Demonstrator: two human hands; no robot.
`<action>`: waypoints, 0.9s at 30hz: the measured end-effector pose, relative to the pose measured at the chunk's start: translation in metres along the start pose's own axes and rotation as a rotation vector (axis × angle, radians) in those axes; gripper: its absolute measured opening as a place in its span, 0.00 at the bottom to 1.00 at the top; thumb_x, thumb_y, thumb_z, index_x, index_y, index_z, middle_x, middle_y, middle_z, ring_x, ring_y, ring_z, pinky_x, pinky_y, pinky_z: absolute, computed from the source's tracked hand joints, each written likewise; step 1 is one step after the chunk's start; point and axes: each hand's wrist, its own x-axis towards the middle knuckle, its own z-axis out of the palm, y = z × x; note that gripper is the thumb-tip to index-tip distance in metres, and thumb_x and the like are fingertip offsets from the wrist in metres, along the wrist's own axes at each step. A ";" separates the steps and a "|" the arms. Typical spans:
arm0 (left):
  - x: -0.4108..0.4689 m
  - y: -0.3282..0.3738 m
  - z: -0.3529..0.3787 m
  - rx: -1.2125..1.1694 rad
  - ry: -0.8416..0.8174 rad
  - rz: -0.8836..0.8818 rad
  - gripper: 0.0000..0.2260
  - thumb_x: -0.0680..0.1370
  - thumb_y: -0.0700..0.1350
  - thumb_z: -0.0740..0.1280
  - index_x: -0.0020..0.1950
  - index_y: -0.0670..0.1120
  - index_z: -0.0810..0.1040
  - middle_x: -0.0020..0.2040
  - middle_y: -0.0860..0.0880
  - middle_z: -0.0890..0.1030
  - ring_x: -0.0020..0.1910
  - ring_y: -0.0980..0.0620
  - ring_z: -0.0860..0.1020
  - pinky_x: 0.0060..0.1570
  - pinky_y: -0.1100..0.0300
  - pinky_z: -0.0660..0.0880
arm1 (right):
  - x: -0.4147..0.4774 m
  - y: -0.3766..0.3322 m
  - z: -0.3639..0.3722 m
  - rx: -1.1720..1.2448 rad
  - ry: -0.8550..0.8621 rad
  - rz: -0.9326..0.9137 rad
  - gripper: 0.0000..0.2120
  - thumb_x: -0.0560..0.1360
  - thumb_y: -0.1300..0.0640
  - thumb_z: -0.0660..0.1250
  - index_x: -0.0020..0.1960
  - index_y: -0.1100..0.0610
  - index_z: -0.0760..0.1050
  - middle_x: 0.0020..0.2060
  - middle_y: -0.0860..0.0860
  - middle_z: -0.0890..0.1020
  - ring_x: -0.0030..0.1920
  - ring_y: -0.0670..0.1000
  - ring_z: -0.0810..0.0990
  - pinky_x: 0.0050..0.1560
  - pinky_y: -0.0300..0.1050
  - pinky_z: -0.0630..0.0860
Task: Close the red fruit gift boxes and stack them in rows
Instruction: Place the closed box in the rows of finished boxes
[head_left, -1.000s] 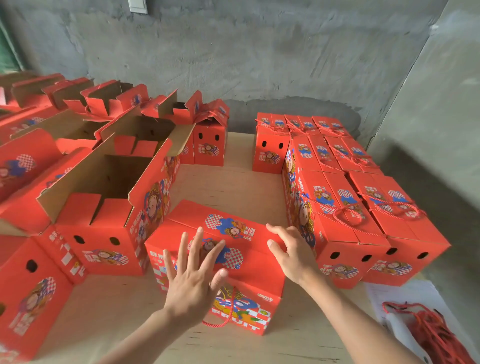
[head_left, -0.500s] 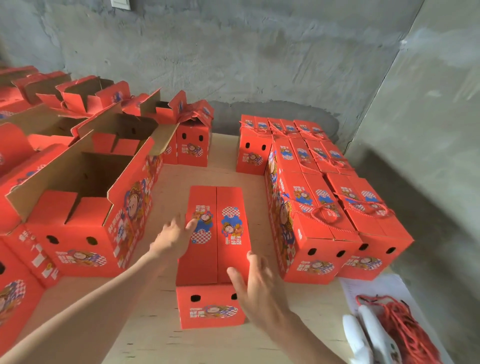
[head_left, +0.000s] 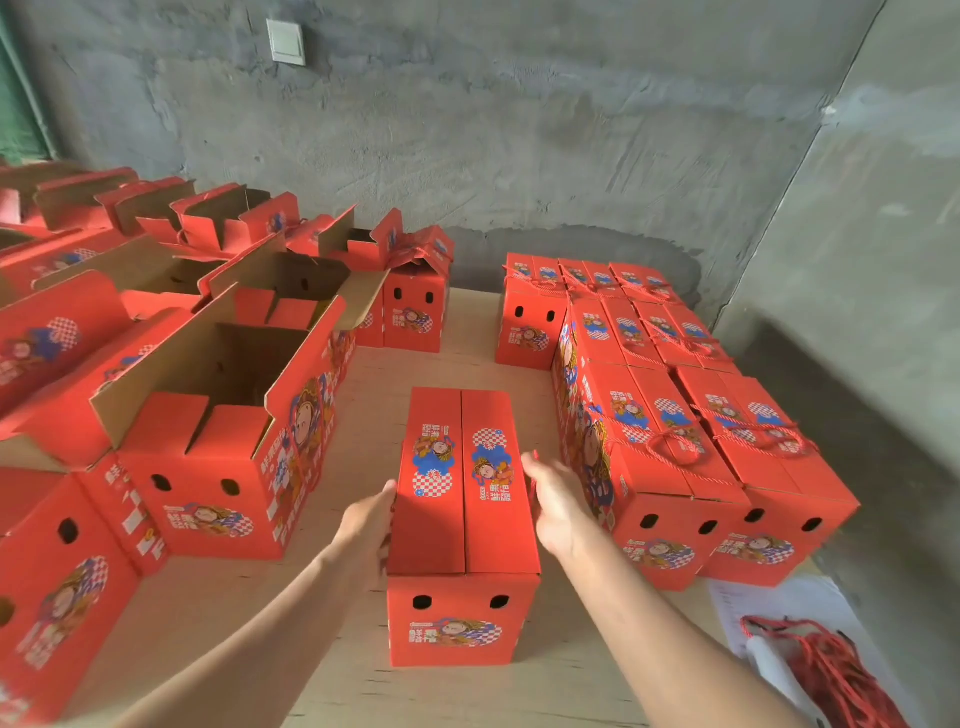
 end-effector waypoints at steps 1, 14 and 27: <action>-0.002 0.008 0.004 -0.088 0.001 0.041 0.14 0.79 0.48 0.62 0.35 0.46 0.72 0.32 0.46 0.72 0.30 0.49 0.70 0.34 0.59 0.68 | 0.000 -0.009 0.006 -0.033 0.000 -0.071 0.25 0.77 0.58 0.65 0.72 0.62 0.62 0.70 0.58 0.68 0.70 0.56 0.67 0.61 0.47 0.66; -0.058 0.125 0.009 0.750 0.043 1.175 0.18 0.79 0.45 0.62 0.29 0.46 0.73 0.25 0.53 0.74 0.26 0.57 0.72 0.28 0.68 0.65 | -0.036 -0.072 0.066 -0.090 -0.542 -0.078 0.11 0.78 0.64 0.53 0.49 0.62 0.75 0.28 0.52 0.78 0.31 0.49 0.78 0.42 0.41 0.76; -0.047 0.077 -0.026 0.670 -0.073 0.987 0.11 0.79 0.42 0.63 0.58 0.42 0.80 0.56 0.44 0.79 0.51 0.50 0.77 0.48 0.72 0.70 | -0.067 -0.171 0.088 -0.390 -0.255 -0.301 0.11 0.77 0.62 0.57 0.37 0.55 0.69 0.20 0.46 0.77 0.31 0.47 0.77 0.41 0.42 0.66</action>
